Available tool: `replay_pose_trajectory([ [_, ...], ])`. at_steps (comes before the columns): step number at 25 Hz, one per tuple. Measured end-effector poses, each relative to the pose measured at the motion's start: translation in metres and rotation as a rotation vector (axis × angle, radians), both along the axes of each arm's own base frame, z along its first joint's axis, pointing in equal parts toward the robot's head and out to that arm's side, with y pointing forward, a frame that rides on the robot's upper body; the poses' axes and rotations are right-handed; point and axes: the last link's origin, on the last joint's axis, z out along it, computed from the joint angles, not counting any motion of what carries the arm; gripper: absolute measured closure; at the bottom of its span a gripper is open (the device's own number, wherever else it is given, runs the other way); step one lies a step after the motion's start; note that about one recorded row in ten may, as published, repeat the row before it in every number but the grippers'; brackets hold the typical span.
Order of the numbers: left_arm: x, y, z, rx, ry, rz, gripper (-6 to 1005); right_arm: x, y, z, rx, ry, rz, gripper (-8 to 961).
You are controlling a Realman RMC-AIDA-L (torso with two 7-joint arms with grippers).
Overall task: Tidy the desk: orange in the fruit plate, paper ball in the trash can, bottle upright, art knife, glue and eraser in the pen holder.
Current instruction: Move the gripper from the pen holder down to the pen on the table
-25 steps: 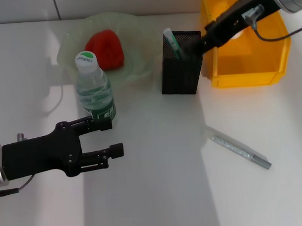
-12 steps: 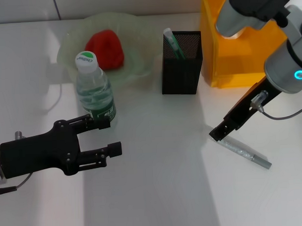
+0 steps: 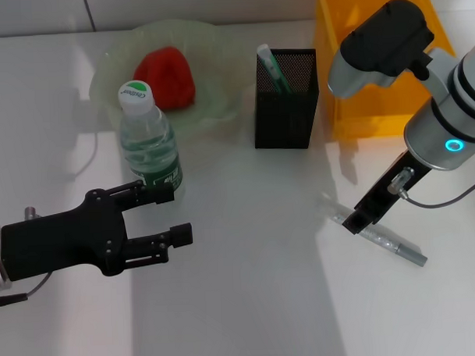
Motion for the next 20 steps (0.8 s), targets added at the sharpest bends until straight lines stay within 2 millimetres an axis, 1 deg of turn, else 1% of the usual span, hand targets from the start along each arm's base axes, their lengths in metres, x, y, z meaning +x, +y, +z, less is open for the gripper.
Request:
replay_pose_trajectory([
  [7, 0.0, 0.0, 0.0, 0.0, -0.001, 0.001, 212, 0.006, 0.001, -0.01, -0.008, -0.028, 0.02, 495],
  [8, 0.0, 0.0, -0.001, -0.001, -0.001, 0.001, 212, 0.006, 0.001, -0.013, -0.012, -0.034, 0.026, 544],
  [13, 0.001, 0.0, -0.001, -0.001, -0.003, 0.0, 212, 0.009, 0.0, -0.019, -0.024, -0.051, 0.042, 548],
  [20, 0.001, 0.0, -0.002, -0.001, -0.004, 0.002, 211, 0.01, 0.0, -0.021, -0.033, -0.057, 0.048, 553],
])
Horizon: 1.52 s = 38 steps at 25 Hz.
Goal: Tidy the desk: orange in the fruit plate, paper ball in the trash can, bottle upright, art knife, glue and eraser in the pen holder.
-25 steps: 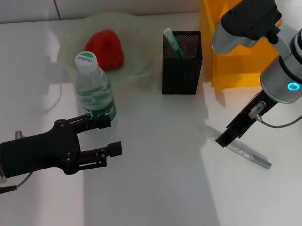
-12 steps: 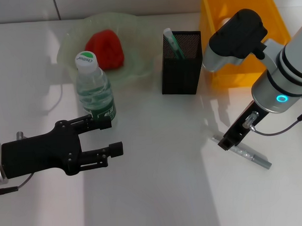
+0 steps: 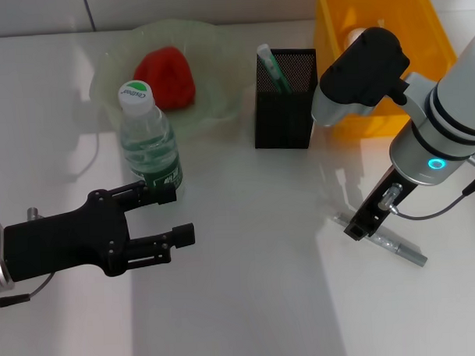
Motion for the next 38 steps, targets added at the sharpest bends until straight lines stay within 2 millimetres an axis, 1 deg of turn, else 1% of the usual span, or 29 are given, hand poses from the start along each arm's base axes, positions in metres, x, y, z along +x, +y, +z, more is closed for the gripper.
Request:
replay_pose_trajectory([
  [11, 0.001, 0.0, 0.0, -0.003, -0.004, -0.005, 211, 0.005, 0.002, -0.003, -0.006, -0.007, -0.001, 696],
  [22, 0.001, 0.0, 0.0, -0.004, -0.006, -0.006, 211, 0.005, 0.002, -0.004, -0.005, -0.002, 0.001, 766],
  [26, 0.001, -0.001, 0.0, -0.004, -0.006, -0.006, 211, -0.003, 0.0, 0.002, 0.009, 0.024, 0.022, 795],
  [29, 0.001, -0.001, 0.0, -0.003, -0.007, -0.005, 211, -0.017, 0.0, 0.018, 0.053, 0.069, 0.062, 805],
  [32, 0.001, -0.001, 0.0, -0.002, -0.008, -0.004, 211, -0.037, 0.005, 0.054, 0.175, 0.175, 0.118, 809],
  [34, 0.001, -0.001, 0.0, 0.0, -0.007, -0.008, 211, -0.049, 0.01, 0.087, 0.294, 0.312, 0.17, 808],
  [35, 0.001, -0.001, 0.0, 0.001, -0.007, -0.01, 211, -0.053, 0.012, 0.099, 0.341, 0.387, 0.198, 808],
  [36, 0.001, -0.001, 0.0, 0.002, -0.006, -0.011, 211, -0.055, 0.014, 0.114, 0.403, 0.48, 0.225, 809],
  [38, 0.002, -0.001, 0.0, 0.003, -0.006, -0.016, 211, -0.058, 0.019, 0.137, 0.499, 0.696, 0.291, 811],
])
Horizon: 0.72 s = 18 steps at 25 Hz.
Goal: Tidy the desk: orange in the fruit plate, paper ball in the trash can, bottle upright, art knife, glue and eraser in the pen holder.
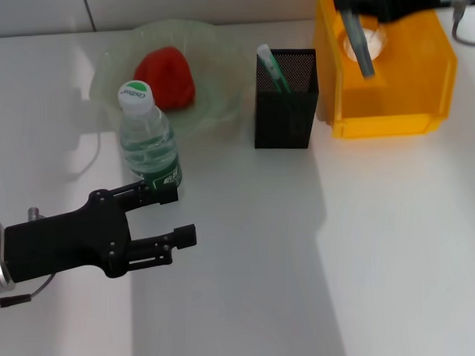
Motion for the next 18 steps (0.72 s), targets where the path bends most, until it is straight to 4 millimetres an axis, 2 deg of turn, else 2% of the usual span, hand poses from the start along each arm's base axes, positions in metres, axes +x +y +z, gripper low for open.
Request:
replay_pose_trajectory([
  [2, 0.0, 0.0, 0.0, 0.0, 0.0, 0.0, 211, 0.001, 0.005, 0.012, 0.048, 0.195, 0.078, 814],
  [3, 0.0, 0.0, 0.0, 0.0, -0.001, -0.001, 211, 0.007, 0.009, 0.013, 0.061, 0.281, 0.107, 815],
  [5, 0.001, 0.0, 0.0, 0.0, -0.005, -0.004, 211, 0.023, 0.019, 0.008, 0.062, 0.397, 0.11, 816],
  [8, 0.001, 0.0, 0.001, 0.0, -0.008, -0.005, 211, 0.051, 0.035, -0.013, 0.05, 0.548, 0.068, 817],
  [12, 0.001, 0.0, 0.001, 0.002, -0.009, -0.004, 211, 0.076, 0.046, -0.046, 0.045, 0.612, 0.005, 819],
  [18, 0.002, 0.0, 0.001, 0.001, -0.011, -0.006, 211, 0.083, 0.051, -0.079, 0.062, 0.571, -0.022, 819],
])
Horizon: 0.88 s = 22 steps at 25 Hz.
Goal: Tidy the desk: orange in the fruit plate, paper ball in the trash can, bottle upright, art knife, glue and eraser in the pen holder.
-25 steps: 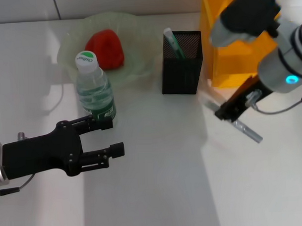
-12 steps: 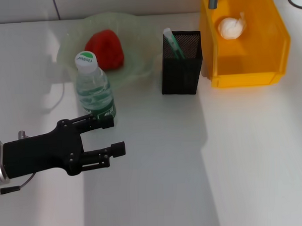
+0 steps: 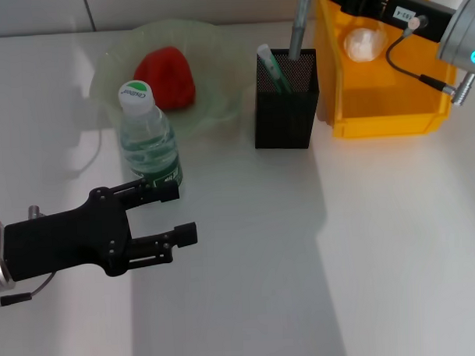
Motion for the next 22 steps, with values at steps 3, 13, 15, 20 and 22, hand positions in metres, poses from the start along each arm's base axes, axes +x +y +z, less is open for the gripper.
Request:
replay_pose_trajectory([
  [3, 0.0, 0.0, 0.0, -0.002, -0.002, 0.0, 211, 0.002, 0.005, -0.017, -0.013, -0.027, -0.034, 818],
  [13, 0.0, -0.001, 0.001, -0.002, -0.008, 0.001, 211, 0.001, 0.001, -0.026, -0.018, -0.045, -0.006, 698],
  [15, 0.0, -0.001, 0.001, -0.004, -0.01, 0.0, 211, 0.0, -0.002, -0.025, -0.02, -0.035, 0.017, 638],
  [20, 0.0, -0.002, 0.005, -0.008, -0.018, -0.003, 211, 0.001, -0.022, -0.006, -0.011, 0.012, 0.125, 446],
  [22, 0.0, -0.003, 0.008, -0.009, -0.026, -0.01, 211, 0.002, -0.037, 0.005, -0.013, 0.033, 0.195, 359],
])
